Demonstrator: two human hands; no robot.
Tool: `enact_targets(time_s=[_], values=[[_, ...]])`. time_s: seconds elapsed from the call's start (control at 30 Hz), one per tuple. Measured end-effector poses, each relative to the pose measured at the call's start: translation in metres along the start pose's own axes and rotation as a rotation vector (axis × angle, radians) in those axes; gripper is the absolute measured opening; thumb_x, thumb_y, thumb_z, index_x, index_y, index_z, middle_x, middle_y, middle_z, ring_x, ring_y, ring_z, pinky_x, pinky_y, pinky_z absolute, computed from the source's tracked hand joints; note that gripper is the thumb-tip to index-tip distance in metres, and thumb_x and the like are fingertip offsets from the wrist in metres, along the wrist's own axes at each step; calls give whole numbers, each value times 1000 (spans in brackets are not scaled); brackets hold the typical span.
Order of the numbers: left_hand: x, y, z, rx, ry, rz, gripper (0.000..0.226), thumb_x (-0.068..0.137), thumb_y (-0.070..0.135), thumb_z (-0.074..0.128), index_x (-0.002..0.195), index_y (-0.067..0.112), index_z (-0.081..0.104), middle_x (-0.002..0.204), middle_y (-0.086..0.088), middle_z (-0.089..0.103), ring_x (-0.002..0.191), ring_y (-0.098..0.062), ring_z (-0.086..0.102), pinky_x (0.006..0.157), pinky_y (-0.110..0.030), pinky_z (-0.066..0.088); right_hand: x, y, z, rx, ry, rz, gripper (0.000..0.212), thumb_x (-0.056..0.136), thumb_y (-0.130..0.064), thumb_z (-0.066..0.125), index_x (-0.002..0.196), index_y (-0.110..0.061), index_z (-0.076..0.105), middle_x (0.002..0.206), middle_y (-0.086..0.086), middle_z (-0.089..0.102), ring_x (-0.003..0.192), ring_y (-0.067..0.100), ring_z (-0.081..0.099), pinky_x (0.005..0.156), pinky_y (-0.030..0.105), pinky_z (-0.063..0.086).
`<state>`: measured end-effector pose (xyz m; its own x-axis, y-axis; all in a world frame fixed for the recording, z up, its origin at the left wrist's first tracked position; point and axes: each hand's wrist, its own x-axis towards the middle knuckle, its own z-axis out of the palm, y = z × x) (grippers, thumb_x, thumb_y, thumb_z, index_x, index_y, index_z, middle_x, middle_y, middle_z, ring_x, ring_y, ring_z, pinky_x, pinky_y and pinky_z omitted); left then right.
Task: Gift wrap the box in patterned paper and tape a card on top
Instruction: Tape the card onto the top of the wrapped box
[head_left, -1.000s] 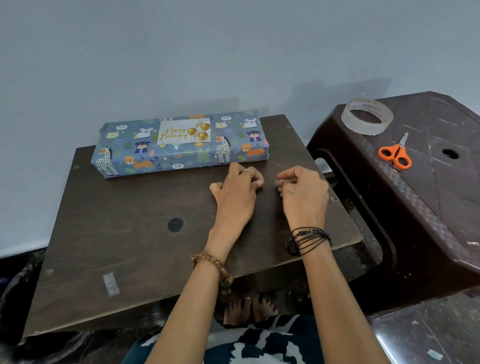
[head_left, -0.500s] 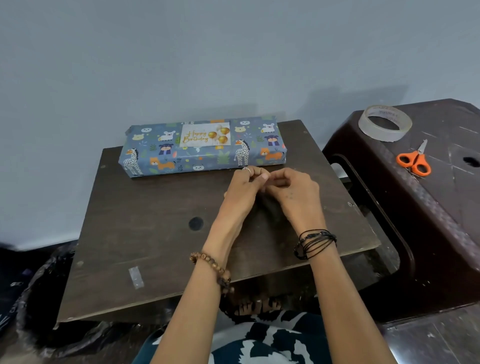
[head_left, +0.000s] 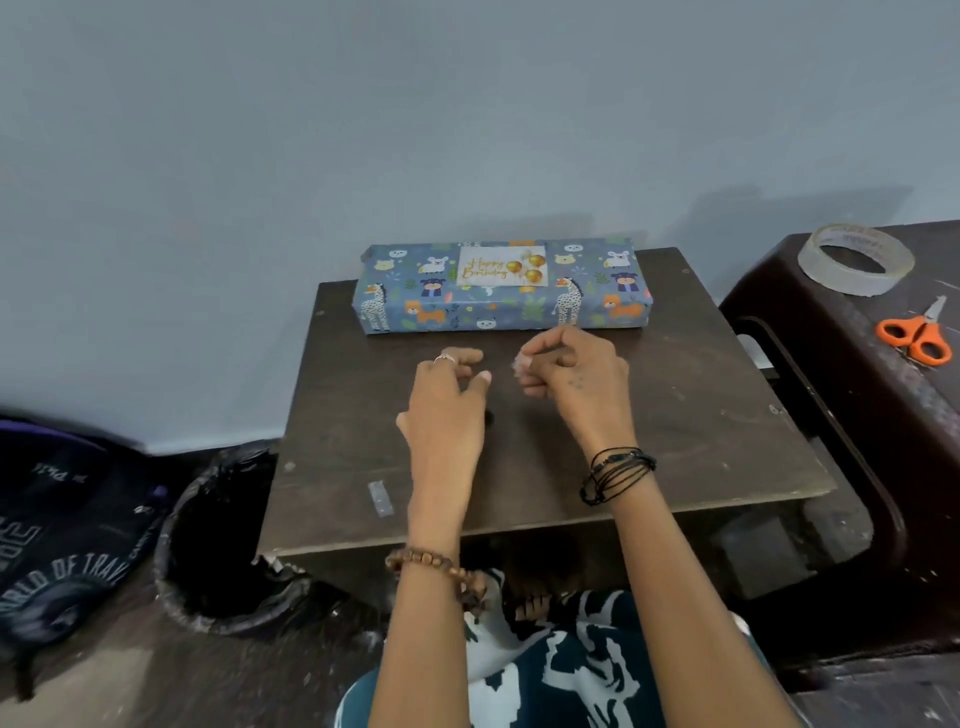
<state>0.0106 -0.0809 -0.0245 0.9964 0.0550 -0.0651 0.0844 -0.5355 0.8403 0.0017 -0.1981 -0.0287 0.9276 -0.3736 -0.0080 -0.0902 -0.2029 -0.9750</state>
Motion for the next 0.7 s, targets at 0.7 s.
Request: enact_targets(time_s=[0.7], values=[[-62,-79,-79,366,19,-14,29,84,11,65,109,23,62,134,-6,37,127,-21,34,96,-23,22,-21,2,75,-336,-304,-138,30,86,3,47,90,-18,69,84,2,67,85,17,65,85,40,54]])
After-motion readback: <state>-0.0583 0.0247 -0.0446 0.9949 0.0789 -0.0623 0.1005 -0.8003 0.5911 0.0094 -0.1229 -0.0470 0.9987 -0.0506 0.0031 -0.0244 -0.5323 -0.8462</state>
